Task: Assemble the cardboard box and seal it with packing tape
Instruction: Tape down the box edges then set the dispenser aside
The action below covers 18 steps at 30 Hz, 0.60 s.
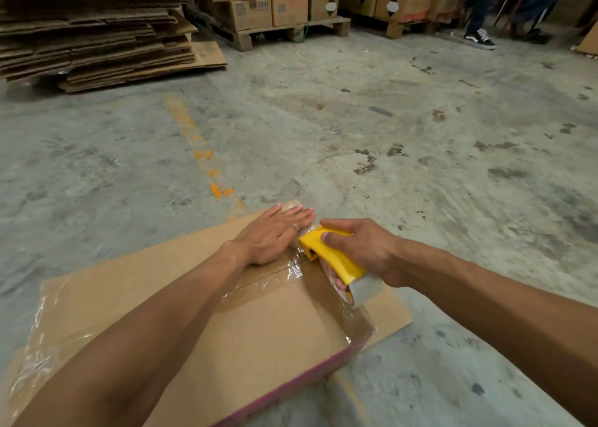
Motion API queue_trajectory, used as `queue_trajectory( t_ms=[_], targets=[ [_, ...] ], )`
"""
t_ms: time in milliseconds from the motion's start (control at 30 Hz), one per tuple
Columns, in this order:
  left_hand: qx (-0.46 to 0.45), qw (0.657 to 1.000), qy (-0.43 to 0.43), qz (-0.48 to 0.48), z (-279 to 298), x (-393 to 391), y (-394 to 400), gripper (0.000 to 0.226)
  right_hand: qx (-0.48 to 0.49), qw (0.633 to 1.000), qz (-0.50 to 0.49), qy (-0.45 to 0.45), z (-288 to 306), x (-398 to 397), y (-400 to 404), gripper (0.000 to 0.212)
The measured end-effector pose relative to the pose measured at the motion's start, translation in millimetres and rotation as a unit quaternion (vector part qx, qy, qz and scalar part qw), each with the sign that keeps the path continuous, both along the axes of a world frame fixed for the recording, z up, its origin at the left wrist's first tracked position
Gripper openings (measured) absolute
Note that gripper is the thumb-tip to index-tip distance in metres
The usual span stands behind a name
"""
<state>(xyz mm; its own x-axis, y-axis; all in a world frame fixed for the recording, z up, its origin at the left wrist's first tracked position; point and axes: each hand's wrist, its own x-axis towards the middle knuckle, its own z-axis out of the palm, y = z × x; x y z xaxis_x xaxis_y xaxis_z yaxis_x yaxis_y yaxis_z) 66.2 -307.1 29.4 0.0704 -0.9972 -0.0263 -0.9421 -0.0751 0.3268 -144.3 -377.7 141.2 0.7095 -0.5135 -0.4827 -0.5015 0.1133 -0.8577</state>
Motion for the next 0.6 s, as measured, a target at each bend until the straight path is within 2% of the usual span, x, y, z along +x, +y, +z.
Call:
queue_trajectory(
  t_ms=[167, 367, 533, 600],
  targets=[
    [-0.007, 1.0, 0.003, 0.0, -3, 4, -1, 0.058, 0.04, 0.998, 0.013, 0.039, 0, -26, 7, 0.047],
    [0.002, 1.0, -0.005, -0.006, -3, 4, -2, 0.055, 0.055, 0.998, -0.014, 0.028, 1, -58, 22, 0.042],
    [0.018, 0.999, -0.028, -0.003, 9, -19, 8, 0.061, -0.007, 0.998, -0.035, 0.046, -14, -58, 20, 0.037],
    [0.005, 0.997, -0.047, -0.053, 9, -41, 19, 0.065, -0.028, 0.998, -0.029, 0.049, -19, -56, 18, 0.034]
  ],
)
